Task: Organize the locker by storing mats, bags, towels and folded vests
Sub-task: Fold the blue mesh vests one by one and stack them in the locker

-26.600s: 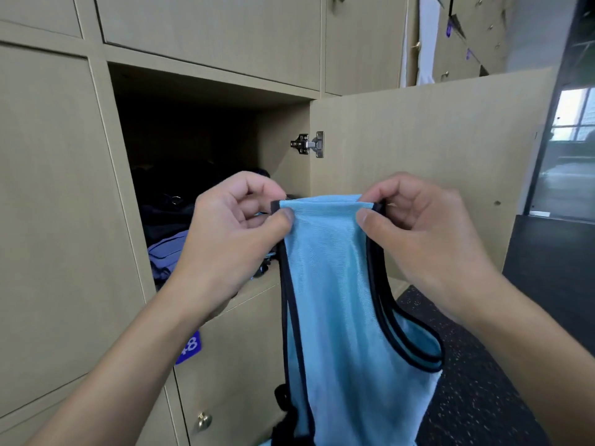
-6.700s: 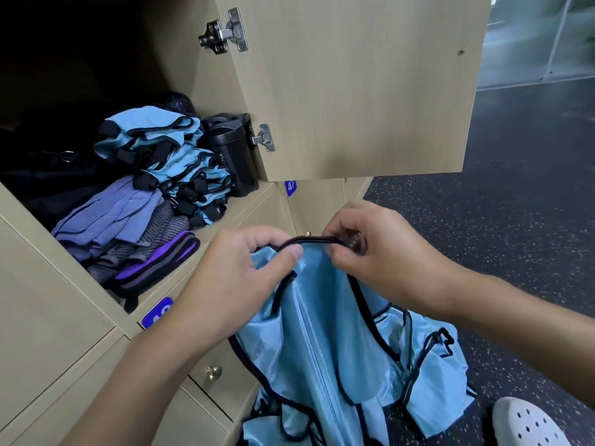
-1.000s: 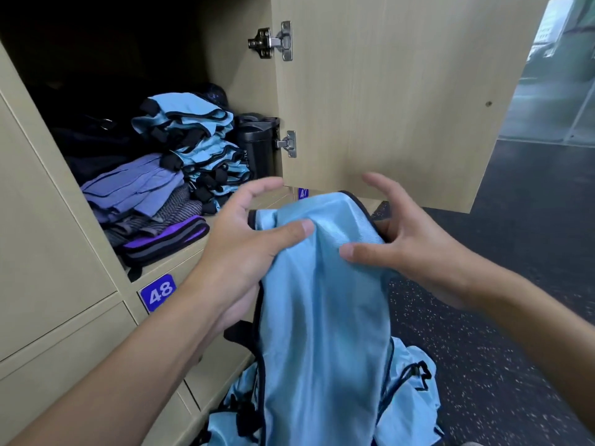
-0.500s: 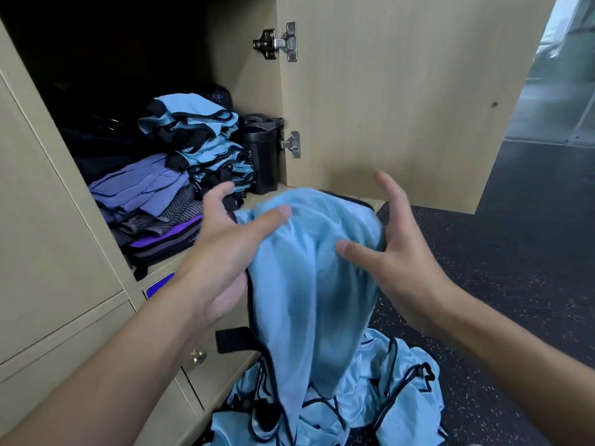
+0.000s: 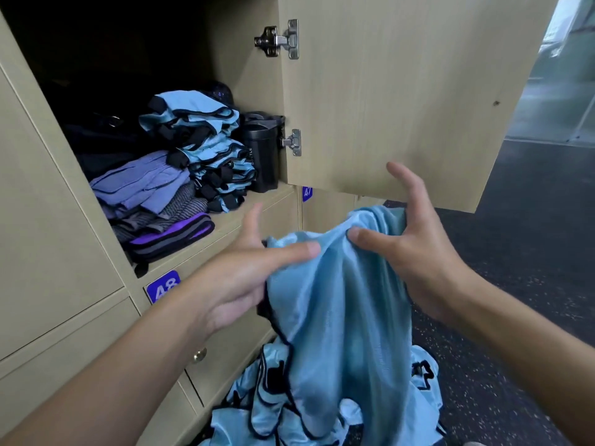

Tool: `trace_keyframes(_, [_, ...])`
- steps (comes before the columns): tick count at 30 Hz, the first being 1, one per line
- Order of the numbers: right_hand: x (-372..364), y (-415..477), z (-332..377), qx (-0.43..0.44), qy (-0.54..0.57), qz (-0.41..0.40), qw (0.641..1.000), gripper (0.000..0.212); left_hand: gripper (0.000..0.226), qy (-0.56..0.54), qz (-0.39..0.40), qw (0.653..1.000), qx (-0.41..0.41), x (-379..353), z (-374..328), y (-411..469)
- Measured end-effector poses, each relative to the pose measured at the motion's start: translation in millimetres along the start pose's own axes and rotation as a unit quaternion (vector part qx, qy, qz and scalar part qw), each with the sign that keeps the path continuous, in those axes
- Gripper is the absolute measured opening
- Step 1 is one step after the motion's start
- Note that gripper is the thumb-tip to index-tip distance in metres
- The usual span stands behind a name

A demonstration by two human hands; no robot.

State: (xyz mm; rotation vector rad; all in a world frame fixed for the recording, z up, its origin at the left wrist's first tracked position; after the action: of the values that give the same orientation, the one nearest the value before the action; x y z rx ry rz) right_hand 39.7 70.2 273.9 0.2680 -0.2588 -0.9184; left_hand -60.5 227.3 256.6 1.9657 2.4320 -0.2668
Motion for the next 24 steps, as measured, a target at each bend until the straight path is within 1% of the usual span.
trace_keyframes(1, [2.7, 1.1, 1.2, 0.004, 0.014, -0.014, 1.000, 0.086, 0.118, 0.016, 0.018, 1.000, 0.007, -4.2, 4.2, -0.4])
trace_keyframes(3, [8.7, 4.0, 2.5, 0.005, 0.035, -0.030, 0.999, 0.087, 0.111, 0.022, 0.017, 0.999, -0.018, -6.6, 3.7, 0.7])
trace_keyframes(4, [10.3, 5.6, 1.5, 0.002, 0.042, -0.023, 0.999, 0.090, 0.108, 0.011, 0.001, 0.999, -0.042, -3.8, 0.6, 2.2])
trace_keyframes(5, [9.3, 6.3, 0.1, -0.009, 0.047, 0.000, 0.999, 0.095, 0.104, -0.006, -0.021, 0.997, -0.070, -0.5, -4.3, 2.7])
trace_keyframes(7, [0.4, 5.4, -3.6, -0.039, 0.048, 0.072, 0.995, 0.105, 0.095, -0.043, -0.082, 0.989, -0.114, 8.3, -14.7, 0.6])
trace_keyframes(8, [-3.3, 4.6, -6.0, -0.051, 0.046, 0.096, 0.993, 0.107, 0.091, -0.055, -0.113, 0.984, -0.125, 13.4, -17.3, -0.3])
trace_keyframes(9, [-5.1, 4.3, -8.2, -0.058, 0.047, 0.103, 0.992, 0.106, 0.088, -0.061, -0.134, 0.981, -0.129, 17.1, -18.0, -0.9])
trace_keyframes(10, [-4.5, 4.7, -9.0, -0.057, 0.057, 0.092, 0.992, 0.103, 0.087, -0.061, -0.144, 0.980, -0.125, 20.2, -16.1, 0.3])
trace_keyframes(11, [-1.7, 5.9, -9.1, -0.053, 0.068, 0.069, 0.994, 0.098, 0.089, -0.054, -0.134, 0.983, -0.110, 19.8, -12.6, 1.9])
trace_keyframes(14, [7.4, 7.1, -4.2, -0.036, 0.064, -0.009, 0.997, 0.085, 0.114, 0.018, -0.038, 0.999, -0.012, 6.5, 9.1, 5.9])
trace_keyframes(15, [10.8, 7.0, -2.4, -0.032, 0.063, -0.027, 0.997, 0.081, 0.118, 0.029, -0.015, 0.999, 0.014, 1.9, 15.4, 5.7])
trace_keyframes(16, [13.7, 6.5, -2.0, -0.033, 0.068, -0.037, 0.996, 0.080, 0.118, 0.030, -0.004, 0.999, 0.021, -0.6, 18.3, 5.5])
trace_keyframes(17, [15.3, 6.5, -2.5, -0.039, 0.074, -0.033, 0.996, 0.081, 0.117, 0.023, -0.008, 1.000, 0.010, -0.5, 17.1, 5.8])
trace_keyframes(19, [11.8, 5.6, -4.8, -0.072, 0.052, 0.017, 0.996, 0.092, 0.109, -0.004, -0.052, 0.998, -0.038, 5.3, 6.3, 6.2])
trace_keyframes(21, [5.8, 3.3, -11.9, -0.109, 0.026, 0.075, 0.991, 0.101, 0.095, -0.029, -0.129, 0.988, -0.078, 18.1, -4.7, 5.3])
trace_keyframes(22, [4.0, 2.0, -14.1, -0.117, 0.028, 0.086, 0.989, 0.101, 0.089, -0.033, -0.163, 0.982, -0.087, 24.0, -7.4, 3.7])
trace_keyframes(23, [5.5, 2.1, -15.5, -0.116, 0.033, 0.076, 0.990, 0.099, 0.088, -0.031, -0.178, 0.980, -0.085, 28.4, -7.2, 3.4])
trace_keyframes(24, [8.8, 2.5, -15.3, -0.110, 0.038, 0.054, 0.992, 0.095, 0.091, -0.021, -0.166, 0.983, -0.076, 29.3, -5.2, 4.1])
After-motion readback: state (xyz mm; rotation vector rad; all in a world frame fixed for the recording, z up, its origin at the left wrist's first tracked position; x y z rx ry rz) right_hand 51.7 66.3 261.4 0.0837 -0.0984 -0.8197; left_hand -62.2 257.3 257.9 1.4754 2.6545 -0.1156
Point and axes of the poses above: each hand's wrist, its own y-axis towards the middle knuckle, its own x-axis out of the back of the hand, z = x × y, the point moved 6 cm from there along y, towards the middle knuckle, and after that the axes turned 8 degrees about z, right-handed, at the moved point
